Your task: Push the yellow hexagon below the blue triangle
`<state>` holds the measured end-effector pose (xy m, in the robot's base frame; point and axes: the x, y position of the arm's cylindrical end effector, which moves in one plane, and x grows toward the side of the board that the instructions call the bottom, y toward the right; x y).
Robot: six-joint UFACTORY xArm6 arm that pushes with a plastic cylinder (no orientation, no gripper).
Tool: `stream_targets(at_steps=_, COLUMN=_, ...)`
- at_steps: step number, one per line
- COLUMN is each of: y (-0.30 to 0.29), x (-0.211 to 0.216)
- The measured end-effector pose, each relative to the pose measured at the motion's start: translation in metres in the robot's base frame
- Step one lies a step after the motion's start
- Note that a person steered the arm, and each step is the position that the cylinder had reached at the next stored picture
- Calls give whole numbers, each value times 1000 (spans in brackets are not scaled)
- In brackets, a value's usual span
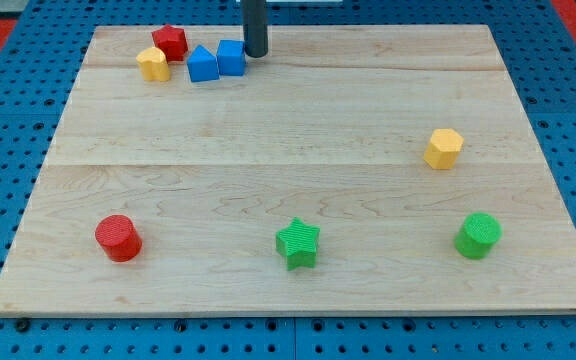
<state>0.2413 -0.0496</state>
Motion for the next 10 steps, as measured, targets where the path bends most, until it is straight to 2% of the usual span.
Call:
stream_targets(at_steps=1, y=-30, x=0)
stream_targets(at_steps=2, y=-4, x=16)
stream_targets(at_steps=4, y=232, x=116)
stream_targets(at_steps=5, y=311, x=173)
stream_targets(at_steps=6, y=244, x=193)
stream_targets(at_steps=7, y=119, x=185)
stream_targets(at_steps=8, y=41, x=134)
stream_targets(at_steps=9, y=120, x=182)
stream_targets(at_steps=10, y=150, x=181)
